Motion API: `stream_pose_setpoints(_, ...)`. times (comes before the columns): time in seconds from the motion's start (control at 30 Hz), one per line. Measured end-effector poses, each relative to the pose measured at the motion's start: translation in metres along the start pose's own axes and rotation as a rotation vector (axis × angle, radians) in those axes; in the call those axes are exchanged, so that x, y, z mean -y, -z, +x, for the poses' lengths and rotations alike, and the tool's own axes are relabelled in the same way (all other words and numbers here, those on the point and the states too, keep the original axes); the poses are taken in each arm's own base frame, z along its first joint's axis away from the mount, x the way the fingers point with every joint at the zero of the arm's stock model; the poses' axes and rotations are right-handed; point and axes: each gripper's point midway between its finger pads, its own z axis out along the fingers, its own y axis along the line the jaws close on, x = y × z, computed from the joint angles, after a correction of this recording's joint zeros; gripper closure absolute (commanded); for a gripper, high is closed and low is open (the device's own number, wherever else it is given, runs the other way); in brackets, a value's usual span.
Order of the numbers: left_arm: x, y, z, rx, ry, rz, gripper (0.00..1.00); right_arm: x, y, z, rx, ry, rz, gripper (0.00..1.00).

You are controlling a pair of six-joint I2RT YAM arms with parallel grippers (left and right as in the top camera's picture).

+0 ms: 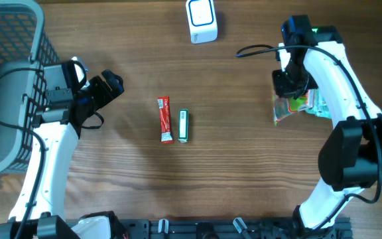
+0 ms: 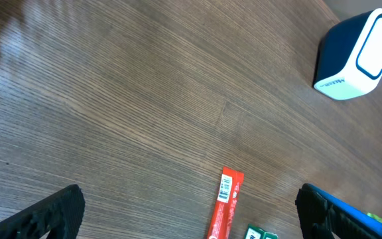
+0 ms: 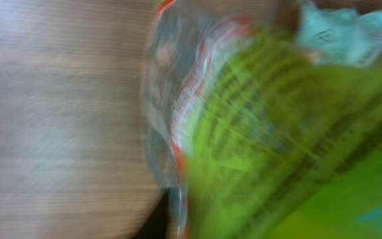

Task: Scan the item barcode
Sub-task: 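Move the green bag right and release it beside the other packs, then reach the right gripper to the small green box and grasp it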

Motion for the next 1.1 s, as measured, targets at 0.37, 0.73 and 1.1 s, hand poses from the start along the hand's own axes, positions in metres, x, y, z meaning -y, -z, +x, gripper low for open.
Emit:
stream_pose_setpoints(0.37, 0.000, 0.000, 0.000, 0.000, 0.000, 0.000, 0.00, 0.011, 0.001, -0.030, 0.120, -0.070, 0.012, 0.00)
stream_pose_setpoints(0.73, 0.000, 0.000, 0.000, 0.000, 0.000, 0.000, 0.00, -0.091, 0.020, -0.050, 0.211, -0.002, -0.511, 0.77)
stream_pose_setpoints(1.1, 0.000, 0.000, 0.000, 0.000, 0.001, -0.001, 0.00, -0.059, -0.079, -0.027, 0.182, -0.154, -0.201, 0.83)
